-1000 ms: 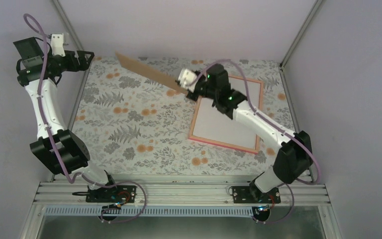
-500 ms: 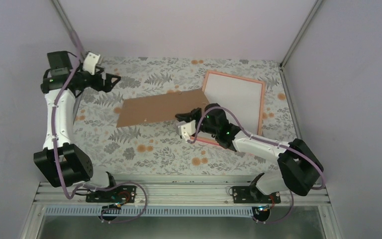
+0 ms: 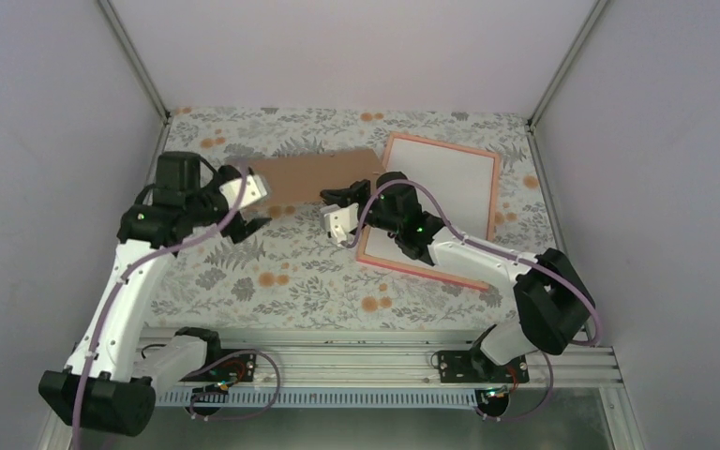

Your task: Put the photo into the frame

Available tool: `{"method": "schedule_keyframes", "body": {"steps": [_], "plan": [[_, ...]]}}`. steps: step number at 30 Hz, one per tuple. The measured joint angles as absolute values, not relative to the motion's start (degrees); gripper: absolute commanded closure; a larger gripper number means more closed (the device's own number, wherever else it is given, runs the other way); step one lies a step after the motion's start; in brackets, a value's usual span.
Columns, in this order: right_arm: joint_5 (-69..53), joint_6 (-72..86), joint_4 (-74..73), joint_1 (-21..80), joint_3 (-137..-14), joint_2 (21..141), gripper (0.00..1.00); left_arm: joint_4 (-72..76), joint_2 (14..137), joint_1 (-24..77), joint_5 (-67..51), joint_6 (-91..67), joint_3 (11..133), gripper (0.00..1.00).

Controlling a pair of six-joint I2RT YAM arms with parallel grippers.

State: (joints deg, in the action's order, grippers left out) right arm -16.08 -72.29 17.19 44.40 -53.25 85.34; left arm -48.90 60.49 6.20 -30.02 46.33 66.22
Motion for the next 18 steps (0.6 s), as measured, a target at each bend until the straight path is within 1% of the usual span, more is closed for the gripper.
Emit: {"method": "schedule_keyframes", "body": {"steps": [2, 3, 8, 11, 14, 17, 18], "plan": [[-16.43, -72.29, 16.78, 44.14, -53.25, 85.71, 0.96, -48.51, 58.15, 8.99, -25.91, 48.58, 62.7, 0.07], [-16.58, -72.31, 16.47, 44.14, -53.25, 85.89, 0.96, -48.38, 57.76, 9.89, -24.27, 49.34, 61.47, 0.09], [-17.41, -72.4, 14.41, 44.12, -53.41, 86.72, 0.96, -45.47, 58.96, 12.16, -15.53, 53.87, 57.63, 0.26], [-17.76, -72.38, 13.72, 44.12, -53.65, 86.74, 0.96, -43.81, 58.83, 12.51, -11.57, 56.38, 56.21, 0.41], [-17.96, -72.31, 13.93, 44.07, -53.76, 86.76, 0.96, -42.06, 57.93, 12.56, -8.56, 58.59, 54.15, 0.62], [-17.96, -71.88, 14.98, 43.72, -53.76, 87.05, 0.96, -41.36, 56.66, 12.58, -6.9, 59.02, 52.88, 0.74], [-17.91, -71.61, 15.64, 43.62, -53.76, 87.39, 0.96, -41.17, 56.25, 12.62, -6.5, 59.0, 52.53, 0.79]]}}
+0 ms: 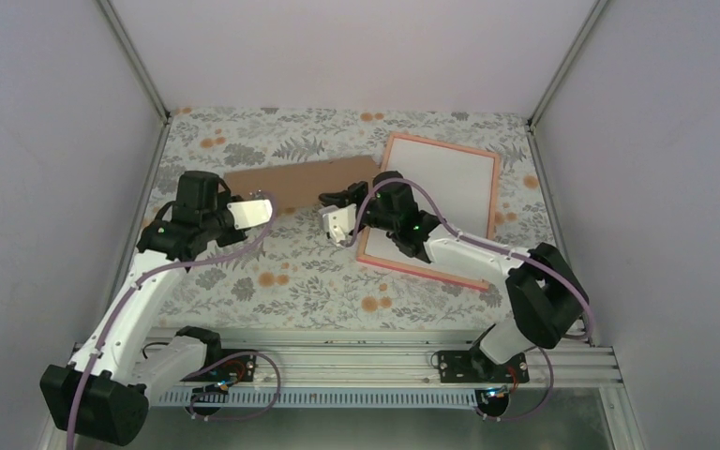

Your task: Put the photo into the frame

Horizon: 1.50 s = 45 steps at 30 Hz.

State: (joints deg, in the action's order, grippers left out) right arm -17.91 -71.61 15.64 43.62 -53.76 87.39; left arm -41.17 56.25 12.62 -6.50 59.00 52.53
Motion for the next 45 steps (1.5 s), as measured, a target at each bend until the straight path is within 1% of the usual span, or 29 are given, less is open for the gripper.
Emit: {"method": "schedule_keyframes", "body": {"steps": [2, 3, 6, 9, 10, 11, 14, 17, 20, 22, 24, 26, 31, 34, 36, 37, 41, 45], "plan": [[-17.96, -71.16, 16.62, 43.29, -54.04, 88.33, 0.95, -40.56, 55.68, 12.67, -5.76, 58.61, 51.92, 0.9], [-17.96, -70.87, 16.95, 43.18, -54.3, 88.86, 0.86, -40.05, 55.48, 12.67, -5.48, 58.35, 51.62, 0.96], [-17.15, -68.64, 18.65, 42.96, -56.58, 91.2, 0.65, -38.46, 55.53, 12.67, -3.77, 58.39, 51.2, 0.98], [-14.46, -63.83, 19.77, 42.59, -61.32, 92.51, 0.19, -36.29, 55.79, 13.1, -2.13, 56.21, 51.31, 0.98], [-13.72, -61.63, 19.66, 42.37, -62.96, 92.49, 0.07, -35.44, 55.96, 13.08, -1.45, 54.96, 51.33, 0.98], [-13.23, -59.7, 19.38, 42.11, -64.45, 92.27, 0.01, -34.72, 56.16, 13.04, -0.6, 53.78, 51.31, 0.98], [-12.84, -51.81, 15.59, 40.58, -67.59, 89.78, 0.0, -32.88, 56.66, 12.99, 1.89, 49.93, 51.09, 0.98], [-13.08, -41.15, 7.73, 39.4, -71.18, 86.56, 0.0, -31.57, 57.49, 13.02, 3.79, 45.15, 51.27, 0.98], [-13.19, -26.28, -2.17, 38.94, -79.46, 86.65, 0.0, -30.79, 59.13, 13.04, 5.61, 39.81, 52.88, 0.98], [-13.89, -16.32, -7.81, 38.57, -84.99, 87.99, 0.01, -30.39, 59.81, 13.3, 6.61, 37.23, 53.69, 0.98], [-15.9, -5.58, -12.84, 37.6, -90.37, 90.37, 0.07, -30.28, 60.31, 13.93, 7.88, 35.11, 54.13, 0.98], [-18.04, 4.27, -16.8, 36.12, -94.63, 93.71, 0.08, -30.37, 61.14, 15.62, 9.74, 32.84, 54.74, 0.98], [-23.44, 28.25, -21.5, 32.6, -95.64, 100.75, 0.07, -32.05, 64.03, 18.96, 12.05, 27.68, 57.17, 0.98], [-24.99, 36.42, -22.7, 32.45, -95.74, 103.13, 0.08, -32.49, 65.73, 19.75, 13.28, 24.38, 59.0, 0.98], [-26.15, 41.69, -23.44, 32.56, -96.68, 104.62, 0.14, -32.49, 66.78, 20.36, 14.48, 22.13, 60.03, 0.98], [-26.89, 45.15, -23.9, 32.58, -97.73, 105.6, 0.15, -32.45, 67.26, 20.95, 15.29, 21.08, 60.4, 0.98], [-28.64, 52.88, -23.94, 32.67, -101.91, 108.55, 0.13, -32.45, 69.34, 24.05, 18.44, 18.55, 61.3, 0.98], [-28.51, 56.88, -23.2, 32.97, -105.67, 110.34, 0.14, -32.42, 72.49, 25.98, 20.84, 16.82, 63.24, 0.98]]}}
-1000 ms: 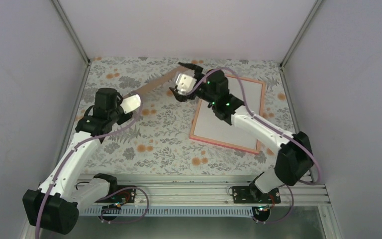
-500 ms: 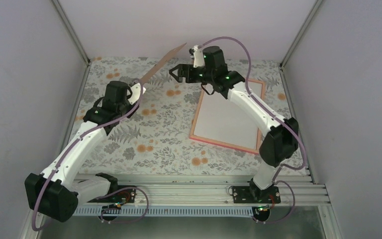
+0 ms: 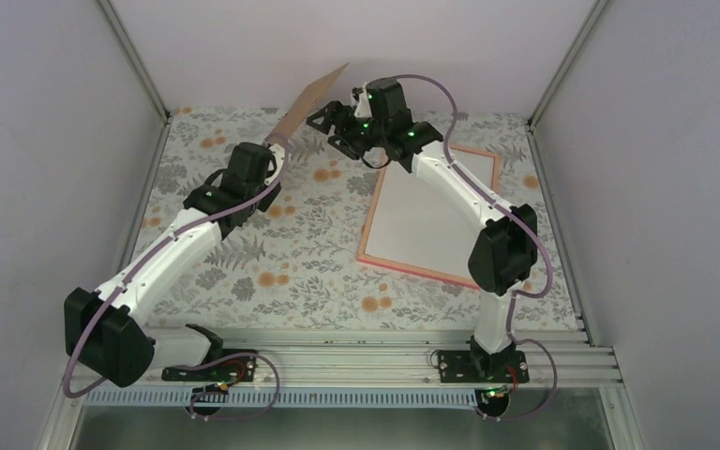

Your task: Put the photo into the frame

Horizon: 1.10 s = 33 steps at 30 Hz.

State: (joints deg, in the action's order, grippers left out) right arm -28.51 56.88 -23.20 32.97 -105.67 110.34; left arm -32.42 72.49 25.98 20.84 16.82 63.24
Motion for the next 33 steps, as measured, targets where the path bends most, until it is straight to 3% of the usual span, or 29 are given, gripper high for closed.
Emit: {"method": "schedule_keyframes", "body": {"steps": [10, 27, 33], "plan": [[-27.68, 60.69, -21.89, 33.76, -107.72, 114.37, 0.19, -32.71, 78.02, 31.09, 26.57, 13.82, 65.63, 0.98], [-24.14, 60.84, -21.39, 34.02, -110.54, 120.79, 0.44, -32.58, 80.88, 36.07, 31.51, 10.92, 66.54, 0.98], [-23.24, 61.36, -21.17, 33.87, -110.54, 121.3, 0.74, -31.77, 82.28, 37.56, 33.56, 10.87, 66.54, 0.97]]}}
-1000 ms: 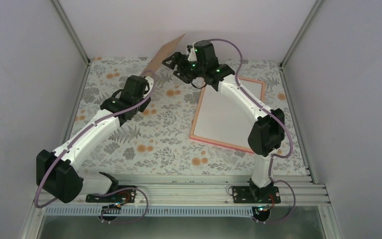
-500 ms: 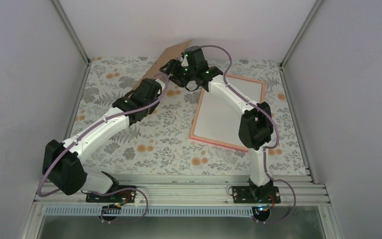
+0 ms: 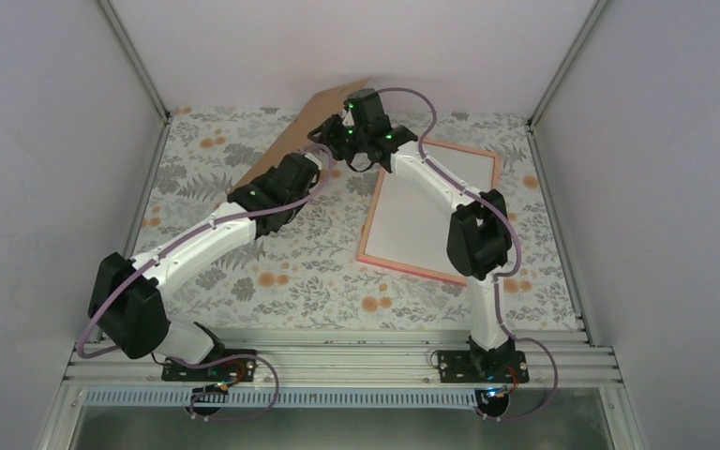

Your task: Put the photo into the frame

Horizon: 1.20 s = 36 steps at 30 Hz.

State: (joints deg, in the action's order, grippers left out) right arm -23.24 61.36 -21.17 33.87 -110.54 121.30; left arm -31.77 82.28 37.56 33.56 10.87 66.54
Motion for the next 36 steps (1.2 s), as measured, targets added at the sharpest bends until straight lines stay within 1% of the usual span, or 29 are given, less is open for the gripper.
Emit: {"method": "schedule_keyframes", "body": {"steps": [1, 2, 3, 4, 7, 9, 10, 12, 15, 21, 25, 30, 31, 33, 36], "plan": [[-23.29, 61.45, -21.06, 33.63, -110.54, 121.3, 0.8, -31.77, 82.43, 37.76, 33.82, 10.87, 66.54, 0.97], [-23.4, 61.65, -20.91, 33.52, -110.48, 121.3, 0.87, -31.73, 82.5, 37.85, 34.04, 10.87, 66.54, 0.95], [-23.75, 61.89, -20.32, 33.26, -110.13, 121.23, 0.94, -31.68, 82.5, 37.89, 34.02, 10.92, 66.54, 0.89], [-24.21, 62.46, -19.53, 33.06, -109.56, 121.05, 0.96, -31.7, 82.5, 37.95, 33.91, 10.87, 66.52, 0.81], [-25.96, 63.31, -19.18, 32.05, -106.72, 120.16, 0.97, -31.75, 82.37, 38.33, 30.15, 9.43, 65.69, 0.53], [-27.79, 63.11, -18.02, 31.11, -104.14, 119.85, 0.97, -31.77, 82.11, 38.74, 27.35, 8.54, 64.51, 0.33], [-28.73, 62.81, -17.26, 30.61, -102.63, 119.63, 0.97, -31.94, 81.82, 38.81, 26.35, 8.54, 64.14, 0.19], [-29.98, 62.98, -16.93, 29.5, -99.53, 119.02, 0.97, -32.14, 80.55, 38.52, 24.71, 8.14, 63.44, 0.01], [-33.93, 62.92, -15.42, 27.57, -95.33, 117.84, 0.97, -32.16, 77.25, 37.54, 21.45, 8.29, 62.92, 0.0], [-40.82, 60.47, -12.36, 25.32, -90.21, 112.14, 0.97, -31.68, 70.26, 34.17, 9.96, 8.23, 61.93, 0.0], [-44.56, 54.39, -9.76, 23.05, -88.33, 109.36, 0.97, -29.1, 70.08, 31.7, 0.93, 6.44, 62.02, 0.0], [-49.45, 46.15, -12.14, 19.66, -85.56, 106.34, 0.97, -27.11, 70.94, 29.02, -10.83, 3.73, 62.89, 0.0], [-50.37, 44.05, -13.67, 18.81, -85.34, 105.84, 0.97, -27.38, 71.13, 28.93, -12.32, 3.99, 63.18, 0.0], [-56.99, 29.71, -19.84, 13.93, -83.83, 104.86, 0.96, -28.53, 70.59, 25.58, -11.9, 4.14, 63.53, 0.0], [-62.96, 19.18, -27.92, 5.34, -81.56, 103.72, 0.96, -27.4, 69.04, 20.62, -14.02, 4.14, 63.37, 0.0]]}}
